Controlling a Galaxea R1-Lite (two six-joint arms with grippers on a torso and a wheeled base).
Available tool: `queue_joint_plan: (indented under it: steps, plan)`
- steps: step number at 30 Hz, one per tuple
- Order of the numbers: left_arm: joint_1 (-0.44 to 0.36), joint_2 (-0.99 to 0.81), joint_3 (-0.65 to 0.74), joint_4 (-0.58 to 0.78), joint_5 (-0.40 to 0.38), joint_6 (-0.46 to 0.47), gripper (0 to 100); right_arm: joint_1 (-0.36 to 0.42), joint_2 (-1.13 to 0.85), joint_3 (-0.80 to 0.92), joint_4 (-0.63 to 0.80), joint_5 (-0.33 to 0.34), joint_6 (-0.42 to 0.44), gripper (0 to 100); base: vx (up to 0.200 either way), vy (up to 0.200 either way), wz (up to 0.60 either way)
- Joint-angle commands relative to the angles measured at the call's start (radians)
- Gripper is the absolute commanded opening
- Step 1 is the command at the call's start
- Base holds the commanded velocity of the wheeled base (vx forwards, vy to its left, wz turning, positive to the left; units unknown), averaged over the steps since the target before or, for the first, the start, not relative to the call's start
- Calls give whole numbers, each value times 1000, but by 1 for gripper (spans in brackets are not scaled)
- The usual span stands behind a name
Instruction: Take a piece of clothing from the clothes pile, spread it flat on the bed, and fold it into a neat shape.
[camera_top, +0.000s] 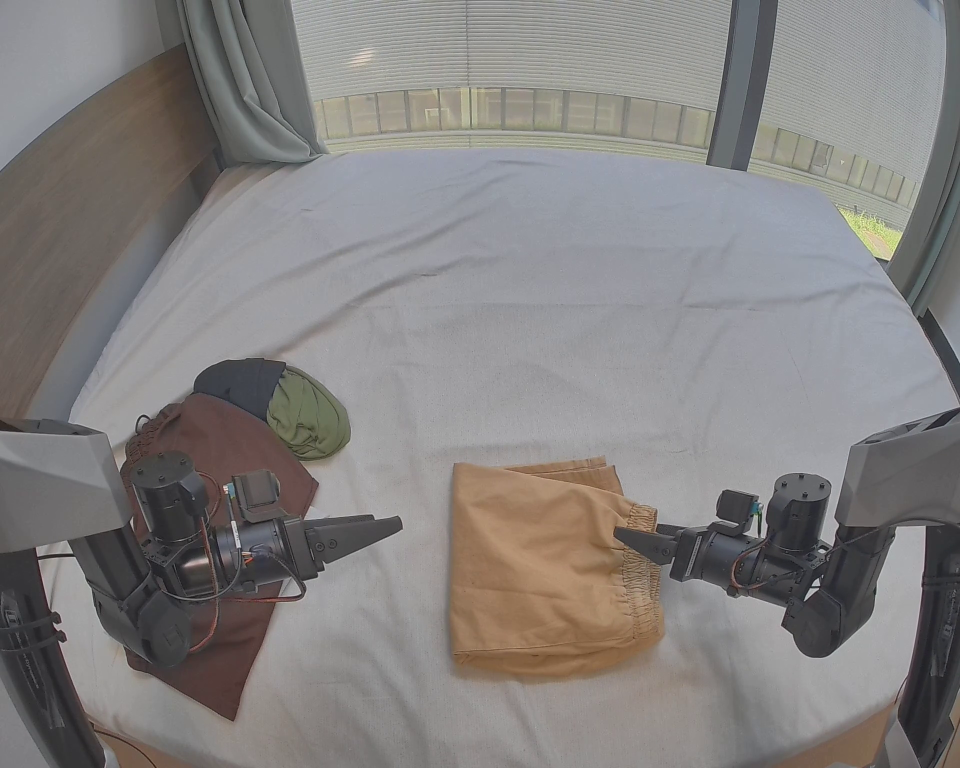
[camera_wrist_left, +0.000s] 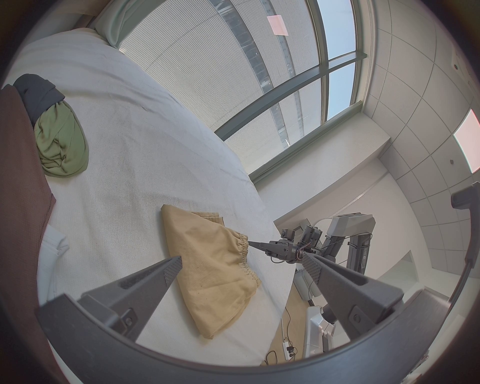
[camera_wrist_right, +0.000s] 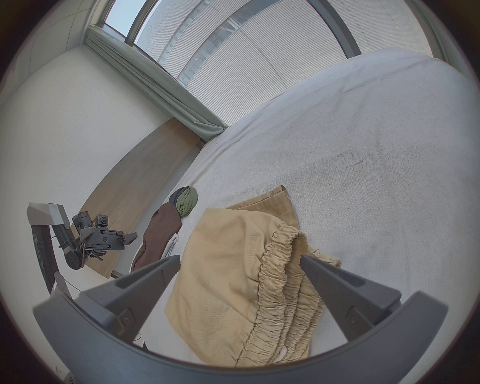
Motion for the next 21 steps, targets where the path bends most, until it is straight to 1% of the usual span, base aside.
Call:
queue_joint_plan:
  steps: [1, 17, 18, 21]
  plan:
    - [1, -1, 0, 0, 0, -2, 100, 8, 2, -2, -1, 2, 1, 100, 0, 0, 0]
    - [-2, -1, 0, 0, 0, -2, 100, 21, 82, -63, -5, -2, 1, 100, 0, 0, 0]
    - [-2, -1, 0, 0, 0, -2, 100, 22, 80, -66, -5, -2, 1, 0, 0, 0, 0]
    - [-2, -1, 0, -1, 0, -2, 100, 22, 82, -80, -5, -2, 0, 0, 0, 0, 0]
